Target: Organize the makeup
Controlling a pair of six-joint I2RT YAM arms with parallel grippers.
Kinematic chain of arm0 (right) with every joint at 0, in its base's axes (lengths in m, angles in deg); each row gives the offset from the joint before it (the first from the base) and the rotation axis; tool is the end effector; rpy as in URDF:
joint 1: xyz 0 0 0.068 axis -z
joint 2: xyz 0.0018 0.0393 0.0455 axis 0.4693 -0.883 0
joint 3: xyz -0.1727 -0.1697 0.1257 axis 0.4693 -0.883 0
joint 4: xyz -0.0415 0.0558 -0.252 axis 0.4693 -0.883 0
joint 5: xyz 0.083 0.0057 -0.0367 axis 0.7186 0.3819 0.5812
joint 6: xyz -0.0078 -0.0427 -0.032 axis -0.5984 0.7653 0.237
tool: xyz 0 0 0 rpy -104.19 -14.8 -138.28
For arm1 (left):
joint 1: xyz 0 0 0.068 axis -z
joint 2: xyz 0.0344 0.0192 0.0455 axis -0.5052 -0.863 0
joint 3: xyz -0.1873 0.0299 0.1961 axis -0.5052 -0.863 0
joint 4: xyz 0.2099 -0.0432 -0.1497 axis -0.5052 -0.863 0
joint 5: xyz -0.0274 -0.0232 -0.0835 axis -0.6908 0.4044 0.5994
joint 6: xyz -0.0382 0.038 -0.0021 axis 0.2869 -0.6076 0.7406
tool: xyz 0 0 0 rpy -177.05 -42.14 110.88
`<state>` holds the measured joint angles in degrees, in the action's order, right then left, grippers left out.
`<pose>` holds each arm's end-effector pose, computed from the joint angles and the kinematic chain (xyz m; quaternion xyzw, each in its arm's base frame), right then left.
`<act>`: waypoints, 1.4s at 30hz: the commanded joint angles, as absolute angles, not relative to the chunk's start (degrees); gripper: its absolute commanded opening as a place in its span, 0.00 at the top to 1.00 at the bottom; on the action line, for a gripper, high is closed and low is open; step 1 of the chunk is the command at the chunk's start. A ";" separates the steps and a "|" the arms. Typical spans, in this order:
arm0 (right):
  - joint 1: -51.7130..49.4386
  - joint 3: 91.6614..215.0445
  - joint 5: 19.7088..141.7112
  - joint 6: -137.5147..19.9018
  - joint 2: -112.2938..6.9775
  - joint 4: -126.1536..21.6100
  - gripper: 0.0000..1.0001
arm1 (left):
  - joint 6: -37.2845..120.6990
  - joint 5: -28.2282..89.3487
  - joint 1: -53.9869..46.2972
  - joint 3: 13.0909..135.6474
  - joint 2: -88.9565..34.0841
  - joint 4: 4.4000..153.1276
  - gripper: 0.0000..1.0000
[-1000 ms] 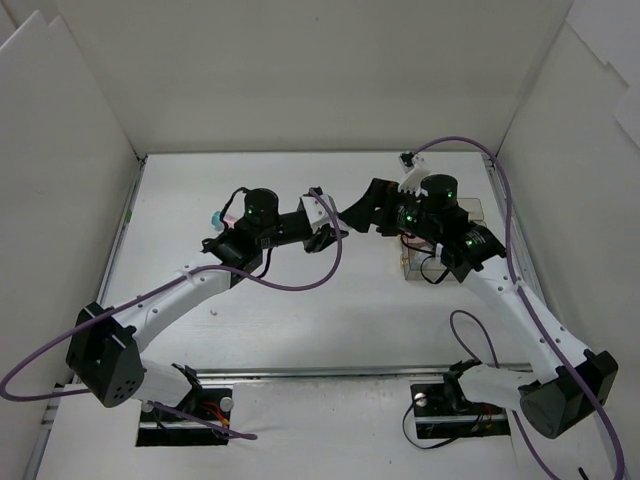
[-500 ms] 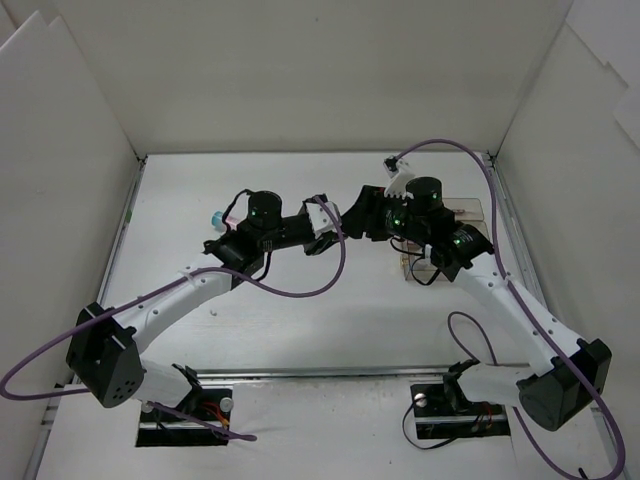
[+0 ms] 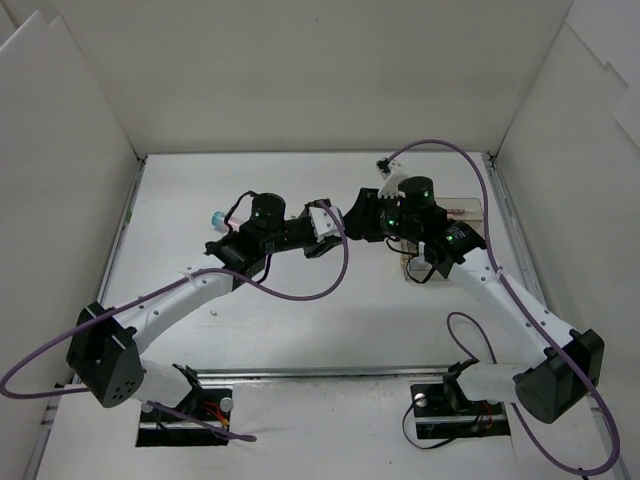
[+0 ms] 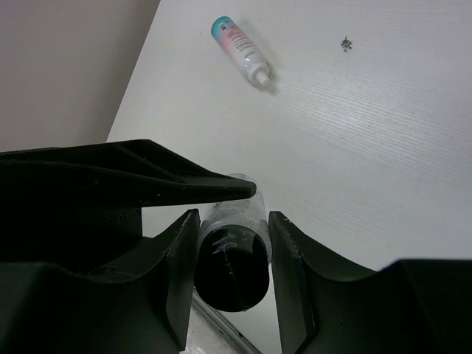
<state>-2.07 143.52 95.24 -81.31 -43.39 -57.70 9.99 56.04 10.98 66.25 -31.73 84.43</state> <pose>0.2462 0.1579 0.3760 -0.1259 0.7620 0.4356 0.4623 0.2329 -0.2311 0.3507 0.5326 0.5228 -0.3306 0.5776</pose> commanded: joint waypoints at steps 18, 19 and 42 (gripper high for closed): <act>6.36 154.63 71.59 -63.51 -36.10 -77.51 1.00 | 21.85 27.71 10.62 59.33 -16.73 86.79 0.01; 8.20 154.36 70.70 -62.98 -35.92 -79.08 1.00 | 24.39 23.75 10.61 59.15 -16.11 85.11 0.01; 30.27 140.31 71.93 -66.85 -43.20 -77.17 1.00 | 42.17 14.39 -1.96 63.90 -15.22 54.95 0.00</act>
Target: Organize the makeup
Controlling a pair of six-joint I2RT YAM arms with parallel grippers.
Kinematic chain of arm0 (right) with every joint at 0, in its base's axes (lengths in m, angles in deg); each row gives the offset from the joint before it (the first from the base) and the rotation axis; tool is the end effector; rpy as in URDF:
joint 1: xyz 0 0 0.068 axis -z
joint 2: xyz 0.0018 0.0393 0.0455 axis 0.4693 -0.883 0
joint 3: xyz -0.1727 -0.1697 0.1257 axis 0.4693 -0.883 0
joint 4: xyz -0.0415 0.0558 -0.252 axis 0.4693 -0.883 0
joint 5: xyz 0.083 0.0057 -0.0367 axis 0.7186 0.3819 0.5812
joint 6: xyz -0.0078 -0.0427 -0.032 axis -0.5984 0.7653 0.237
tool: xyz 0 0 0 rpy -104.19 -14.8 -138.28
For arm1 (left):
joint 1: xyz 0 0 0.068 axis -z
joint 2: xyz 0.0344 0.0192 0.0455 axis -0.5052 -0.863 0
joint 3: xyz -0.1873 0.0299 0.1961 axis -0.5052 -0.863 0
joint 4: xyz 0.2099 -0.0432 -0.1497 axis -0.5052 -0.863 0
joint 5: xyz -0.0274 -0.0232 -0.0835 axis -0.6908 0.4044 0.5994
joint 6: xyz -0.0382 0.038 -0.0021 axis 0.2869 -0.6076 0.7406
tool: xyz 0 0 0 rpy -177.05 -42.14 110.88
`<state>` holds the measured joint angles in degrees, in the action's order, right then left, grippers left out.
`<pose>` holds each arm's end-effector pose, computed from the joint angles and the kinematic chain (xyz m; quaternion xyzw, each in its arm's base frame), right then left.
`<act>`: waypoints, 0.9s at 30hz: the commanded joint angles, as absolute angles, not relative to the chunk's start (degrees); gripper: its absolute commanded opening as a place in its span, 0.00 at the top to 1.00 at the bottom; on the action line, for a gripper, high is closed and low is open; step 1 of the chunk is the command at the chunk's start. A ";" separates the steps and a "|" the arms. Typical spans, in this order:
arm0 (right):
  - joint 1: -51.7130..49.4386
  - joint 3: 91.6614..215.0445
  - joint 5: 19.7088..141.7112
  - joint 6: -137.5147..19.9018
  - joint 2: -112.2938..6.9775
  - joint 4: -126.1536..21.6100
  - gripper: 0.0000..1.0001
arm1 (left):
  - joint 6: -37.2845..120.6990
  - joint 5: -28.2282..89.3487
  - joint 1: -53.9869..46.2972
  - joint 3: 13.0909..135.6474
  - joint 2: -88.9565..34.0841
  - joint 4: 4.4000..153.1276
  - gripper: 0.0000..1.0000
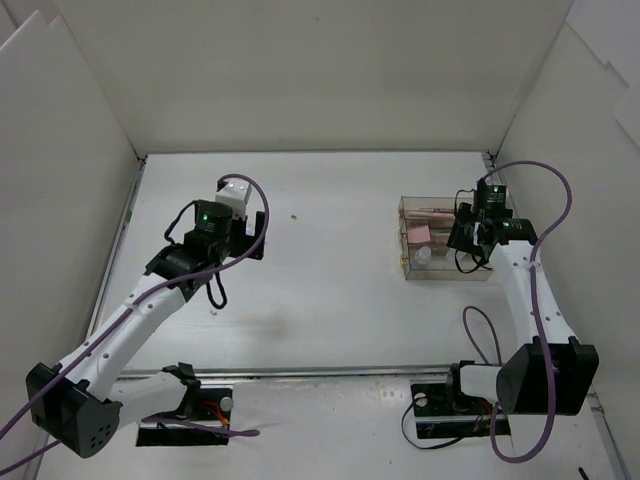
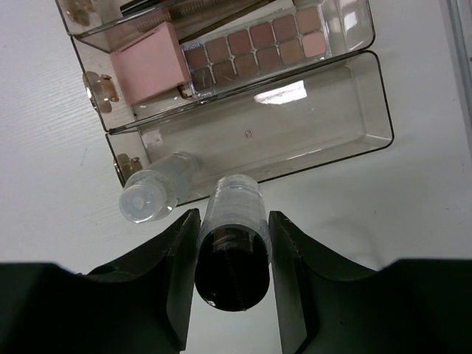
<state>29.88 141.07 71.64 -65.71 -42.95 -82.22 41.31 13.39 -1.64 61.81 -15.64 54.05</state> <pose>0.2722 -0.0100 0.3206 0.1277 0.8918 0.0335 0.4328 0.2209 -0.1147 0.3439 0.0889 0.8446 -0.1165 0.5149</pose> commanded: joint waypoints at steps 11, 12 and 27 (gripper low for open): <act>30.45 134.67 71.14 -67.37 -47.95 -67.07 1.00 | 41.55 15.18 -3.01 63.99 -14.61 54.16 0.01; 30.45 134.58 71.05 -67.37 -48.30 -66.62 1.00 | 41.55 15.09 -3.01 63.99 -14.52 54.07 0.01; 30.89 134.32 71.40 -67.46 -56.65 -63.28 0.84 | 42.08 15.27 -3.54 62.93 -14.34 53.19 0.00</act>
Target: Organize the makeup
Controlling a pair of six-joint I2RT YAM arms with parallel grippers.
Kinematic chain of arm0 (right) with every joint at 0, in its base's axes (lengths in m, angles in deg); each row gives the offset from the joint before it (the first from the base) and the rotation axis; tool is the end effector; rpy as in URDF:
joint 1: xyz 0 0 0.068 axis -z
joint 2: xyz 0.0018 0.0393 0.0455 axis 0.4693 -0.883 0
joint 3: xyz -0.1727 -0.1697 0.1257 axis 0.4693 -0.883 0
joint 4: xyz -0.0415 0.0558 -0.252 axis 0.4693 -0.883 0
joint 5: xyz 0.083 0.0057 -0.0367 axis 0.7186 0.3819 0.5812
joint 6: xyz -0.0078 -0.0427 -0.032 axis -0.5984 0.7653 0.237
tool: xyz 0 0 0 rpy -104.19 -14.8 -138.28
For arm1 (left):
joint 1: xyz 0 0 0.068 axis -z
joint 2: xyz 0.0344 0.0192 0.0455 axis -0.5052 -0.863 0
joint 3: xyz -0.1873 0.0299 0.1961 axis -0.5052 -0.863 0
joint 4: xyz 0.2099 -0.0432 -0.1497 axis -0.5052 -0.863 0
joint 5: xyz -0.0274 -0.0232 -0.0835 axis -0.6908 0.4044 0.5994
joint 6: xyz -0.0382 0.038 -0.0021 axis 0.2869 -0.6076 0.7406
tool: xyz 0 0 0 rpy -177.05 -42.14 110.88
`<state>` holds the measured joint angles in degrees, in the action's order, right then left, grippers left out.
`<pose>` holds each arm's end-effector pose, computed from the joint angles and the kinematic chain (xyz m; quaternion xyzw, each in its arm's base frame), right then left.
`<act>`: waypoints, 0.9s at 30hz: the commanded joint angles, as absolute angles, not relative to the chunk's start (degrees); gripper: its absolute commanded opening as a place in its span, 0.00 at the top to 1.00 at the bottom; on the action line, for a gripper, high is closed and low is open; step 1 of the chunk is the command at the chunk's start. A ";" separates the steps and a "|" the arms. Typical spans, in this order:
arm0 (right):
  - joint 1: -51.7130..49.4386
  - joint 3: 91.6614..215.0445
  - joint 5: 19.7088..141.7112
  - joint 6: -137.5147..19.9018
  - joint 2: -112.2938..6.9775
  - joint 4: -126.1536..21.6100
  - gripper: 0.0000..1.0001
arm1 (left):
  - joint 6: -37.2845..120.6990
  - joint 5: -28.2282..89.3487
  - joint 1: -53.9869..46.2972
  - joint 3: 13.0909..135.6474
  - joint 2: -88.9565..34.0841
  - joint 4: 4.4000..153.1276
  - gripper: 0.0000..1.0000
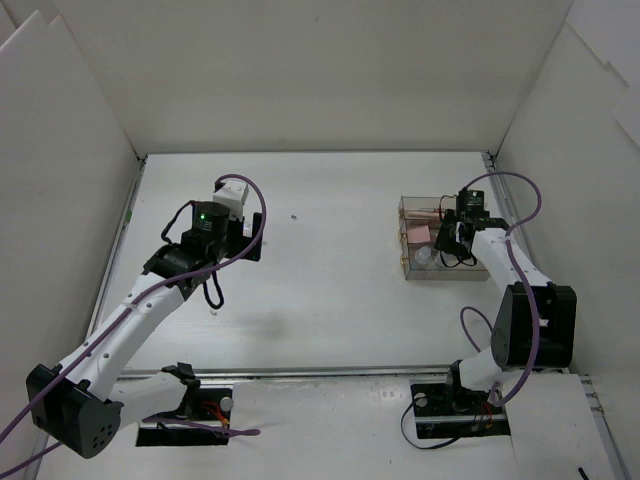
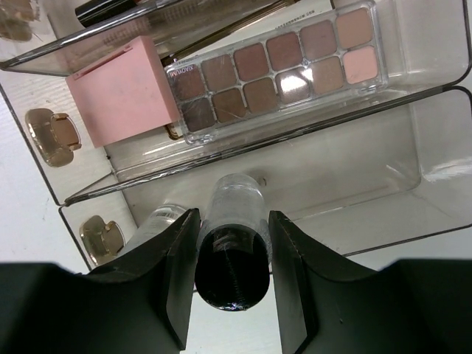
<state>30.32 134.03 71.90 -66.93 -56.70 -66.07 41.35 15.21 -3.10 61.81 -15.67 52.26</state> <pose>0.3208 -0.0139 0.2360 0.1418 0.9067 0.0343 0.3957 0.2221 -0.1094 0.3406 0.0882 0.8535 -0.1181 0.4998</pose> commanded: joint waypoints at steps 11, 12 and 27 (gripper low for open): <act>31.51 133.35 72.63 -67.81 -59.21 -63.19 0.51 | 42.61 15.80 -4.06 63.28 -15.93 52.75 0.01; 31.51 133.27 72.63 -67.73 -59.12 -63.19 0.48 | 42.70 15.71 -4.06 63.28 -16.19 52.58 0.01; 31.51 138.18 66.83 -67.90 -43.23 -71.71 0.29 | 41.55 13.42 -7.75 66.71 -20.14 51.35 0.00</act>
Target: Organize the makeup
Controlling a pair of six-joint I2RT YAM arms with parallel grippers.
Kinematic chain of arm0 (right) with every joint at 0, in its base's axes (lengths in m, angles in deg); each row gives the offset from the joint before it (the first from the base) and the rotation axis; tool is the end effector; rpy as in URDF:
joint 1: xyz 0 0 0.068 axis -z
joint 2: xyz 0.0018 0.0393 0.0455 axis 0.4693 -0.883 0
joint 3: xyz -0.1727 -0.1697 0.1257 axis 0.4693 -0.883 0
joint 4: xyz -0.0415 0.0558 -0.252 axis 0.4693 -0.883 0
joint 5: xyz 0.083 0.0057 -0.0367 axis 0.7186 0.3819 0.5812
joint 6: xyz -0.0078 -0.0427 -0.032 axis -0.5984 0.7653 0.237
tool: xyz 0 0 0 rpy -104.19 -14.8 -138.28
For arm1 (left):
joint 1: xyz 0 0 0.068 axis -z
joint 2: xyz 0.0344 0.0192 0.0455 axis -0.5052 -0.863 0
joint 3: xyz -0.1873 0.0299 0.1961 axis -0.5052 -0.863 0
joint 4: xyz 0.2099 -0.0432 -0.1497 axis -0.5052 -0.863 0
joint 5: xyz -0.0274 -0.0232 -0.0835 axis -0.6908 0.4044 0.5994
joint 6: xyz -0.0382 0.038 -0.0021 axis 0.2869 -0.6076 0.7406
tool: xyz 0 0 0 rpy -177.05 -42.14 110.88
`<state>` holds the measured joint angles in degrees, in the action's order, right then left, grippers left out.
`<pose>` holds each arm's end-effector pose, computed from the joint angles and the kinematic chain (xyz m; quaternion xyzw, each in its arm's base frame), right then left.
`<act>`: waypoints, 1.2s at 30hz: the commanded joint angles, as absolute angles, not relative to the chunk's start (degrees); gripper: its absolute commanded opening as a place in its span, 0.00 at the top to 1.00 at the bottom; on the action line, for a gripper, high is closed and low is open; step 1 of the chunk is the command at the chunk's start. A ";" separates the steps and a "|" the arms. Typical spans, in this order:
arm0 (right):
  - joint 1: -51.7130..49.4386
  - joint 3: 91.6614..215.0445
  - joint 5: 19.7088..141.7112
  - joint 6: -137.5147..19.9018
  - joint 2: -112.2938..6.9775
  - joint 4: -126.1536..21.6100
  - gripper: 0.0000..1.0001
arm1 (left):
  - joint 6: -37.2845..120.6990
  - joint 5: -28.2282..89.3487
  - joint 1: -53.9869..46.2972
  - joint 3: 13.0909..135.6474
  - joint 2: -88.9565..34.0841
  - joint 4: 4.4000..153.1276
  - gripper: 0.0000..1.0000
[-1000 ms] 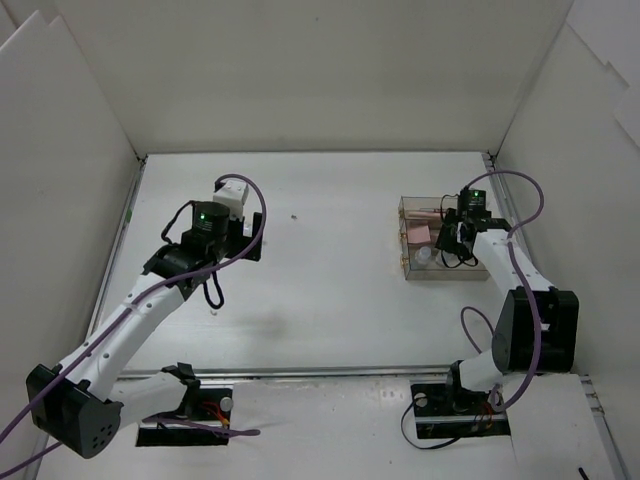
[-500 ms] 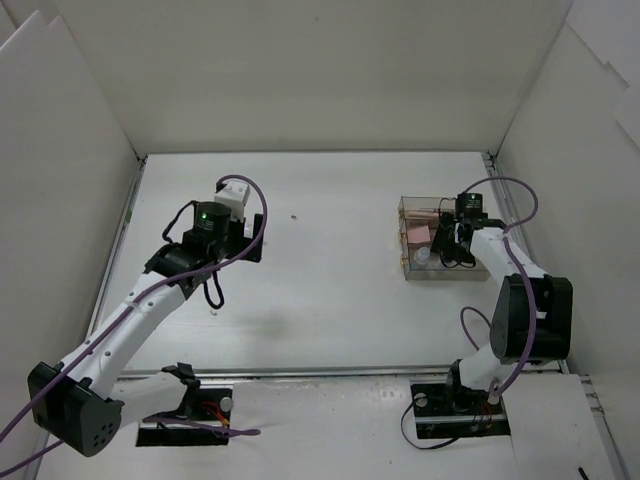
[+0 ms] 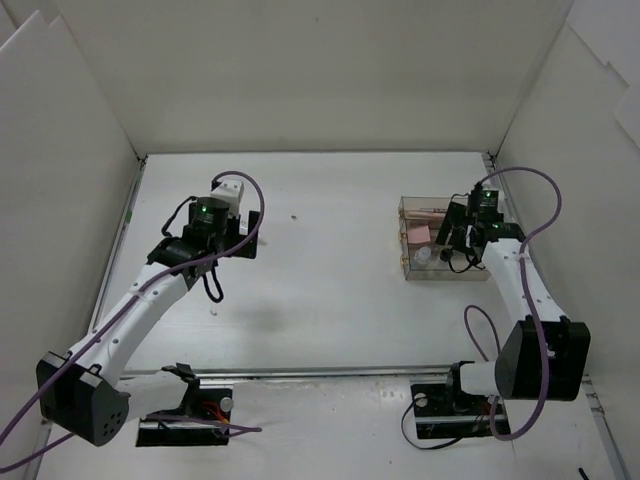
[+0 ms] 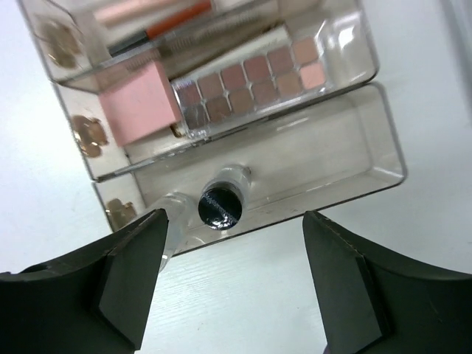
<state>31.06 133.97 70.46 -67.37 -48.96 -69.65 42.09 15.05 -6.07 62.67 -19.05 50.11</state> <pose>0.2971 -0.0176 0.2697 0.1544 0.8895 0.0256 0.4293 0.2377 -0.1023 0.3285 0.0642 0.8757 -0.0950 0.4691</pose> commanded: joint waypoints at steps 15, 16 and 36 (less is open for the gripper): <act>26.34 140.12 72.27 -68.43 -35.21 -73.82 0.26 | 44.46 11.58 -21.64 88.39 -45.79 49.15 0.05; 26.06 139.95 72.63 -68.25 -35.21 -73.91 0.26 | 42.80 11.84 -22.25 90.07 -49.03 49.32 0.06; 24.65 136.60 76.93 -67.29 -32.66 -73.91 0.25 | -32.08 37.42 -22.35 94.92 -60.39 38.61 0.05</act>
<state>24.92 136.04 75.51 -68.00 -32.13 -75.56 -19.52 33.92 -22.79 91.87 -59.31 43.08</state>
